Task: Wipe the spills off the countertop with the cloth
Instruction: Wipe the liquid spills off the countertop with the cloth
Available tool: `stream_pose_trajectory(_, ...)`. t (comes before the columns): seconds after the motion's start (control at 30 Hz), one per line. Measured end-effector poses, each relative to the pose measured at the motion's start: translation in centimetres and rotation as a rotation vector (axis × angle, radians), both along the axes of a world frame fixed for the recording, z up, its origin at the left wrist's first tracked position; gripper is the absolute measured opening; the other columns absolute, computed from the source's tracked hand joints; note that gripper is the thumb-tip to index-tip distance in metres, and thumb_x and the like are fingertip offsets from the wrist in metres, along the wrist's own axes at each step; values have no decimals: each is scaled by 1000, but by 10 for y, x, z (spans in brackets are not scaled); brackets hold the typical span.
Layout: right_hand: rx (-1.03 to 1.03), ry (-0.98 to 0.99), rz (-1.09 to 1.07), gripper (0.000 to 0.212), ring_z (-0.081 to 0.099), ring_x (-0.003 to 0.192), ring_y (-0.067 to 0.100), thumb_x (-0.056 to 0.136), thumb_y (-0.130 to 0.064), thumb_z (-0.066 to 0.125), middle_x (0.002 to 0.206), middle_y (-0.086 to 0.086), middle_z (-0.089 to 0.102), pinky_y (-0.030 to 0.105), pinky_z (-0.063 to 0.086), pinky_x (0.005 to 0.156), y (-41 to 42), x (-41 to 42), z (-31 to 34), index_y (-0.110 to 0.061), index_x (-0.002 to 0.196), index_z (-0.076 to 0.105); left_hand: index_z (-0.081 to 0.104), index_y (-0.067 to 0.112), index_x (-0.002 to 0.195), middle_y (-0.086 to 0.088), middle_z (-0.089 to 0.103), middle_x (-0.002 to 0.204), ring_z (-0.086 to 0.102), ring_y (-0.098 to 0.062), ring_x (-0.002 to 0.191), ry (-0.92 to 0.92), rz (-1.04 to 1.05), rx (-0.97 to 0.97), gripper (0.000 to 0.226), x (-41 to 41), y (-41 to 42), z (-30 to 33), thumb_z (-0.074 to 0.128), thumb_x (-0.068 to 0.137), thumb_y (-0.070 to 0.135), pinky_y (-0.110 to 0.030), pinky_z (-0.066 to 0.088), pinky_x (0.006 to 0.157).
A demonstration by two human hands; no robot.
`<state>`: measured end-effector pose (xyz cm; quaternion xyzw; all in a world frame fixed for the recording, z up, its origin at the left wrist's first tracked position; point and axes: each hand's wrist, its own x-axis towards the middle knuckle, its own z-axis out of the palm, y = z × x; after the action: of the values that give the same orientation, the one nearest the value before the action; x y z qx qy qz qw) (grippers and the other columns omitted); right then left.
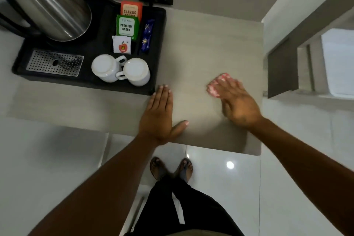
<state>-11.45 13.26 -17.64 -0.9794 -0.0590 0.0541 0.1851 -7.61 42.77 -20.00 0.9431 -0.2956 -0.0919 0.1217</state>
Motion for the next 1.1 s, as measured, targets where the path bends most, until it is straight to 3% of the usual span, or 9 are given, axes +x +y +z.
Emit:
stream_pose_trajectory(0.13,-20,0,-309,65,23,151,38,86,-18,38,160,15,36,47,12,123,-30,54,8,-15,151,40,10,-3,159,-24,8,171,3,-36,159,-3,2,-2,111,2,-2,2,40,89,78,-50,8,130)
stream_pose_trajectory(0.27,38,-55,-295,57,28,149,39,87,-9,45,155,13,45,50,17,123,22,87,6,-18,143,51,7,-3,160,-24,5,171,-1,-36,159,9,-14,43,117,-1,0,2,39,87,82,-50,6,130)
stream_pose_trajectory(0.33,85,-95,-197,58,31,148,39,86,-2,47,153,16,47,51,16,124,61,61,0,-14,142,54,8,-4,159,-26,6,170,0,-38,159,3,-52,57,119,-1,5,3,42,85,82,-51,6,130)
stream_pose_trajectory(0.47,69,-94,-158,69,21,152,35,84,1,52,159,12,38,53,17,124,111,-37,-7,-16,150,41,13,-5,158,-27,11,169,5,-38,159,-39,-177,104,119,1,23,1,36,83,85,-54,8,129)
stream_pose_trajectory(0.6,49,-42,-457,66,21,152,33,90,-4,53,160,10,37,53,17,124,69,-96,-5,-22,151,38,15,-6,158,-26,12,169,5,-38,159,-35,-211,93,117,0,27,3,35,85,83,-55,9,129)
stream_pose_trajectory(0.8,6,-32,-766,53,19,152,37,94,-6,41,157,12,40,50,9,124,8,-14,1,-20,145,46,6,-5,159,-26,5,170,0,-38,159,-13,-220,146,117,2,25,6,29,87,85,-55,7,129)
stream_pose_trajectory(0.97,30,-91,-598,47,29,147,36,93,-7,46,151,14,48,45,25,120,99,-4,-3,-17,138,53,5,-5,159,-27,6,170,2,-39,158,-38,-245,144,116,5,29,2,28,88,84,-55,7,129)
stream_pose_trajectory(1.1,8,-109,-477,57,25,150,39,88,-8,56,153,14,46,52,24,121,154,-62,-13,-13,144,47,5,-4,159,-26,5,170,2,-38,159,-39,-269,160,117,8,27,-1,25,87,85,-53,7,129)
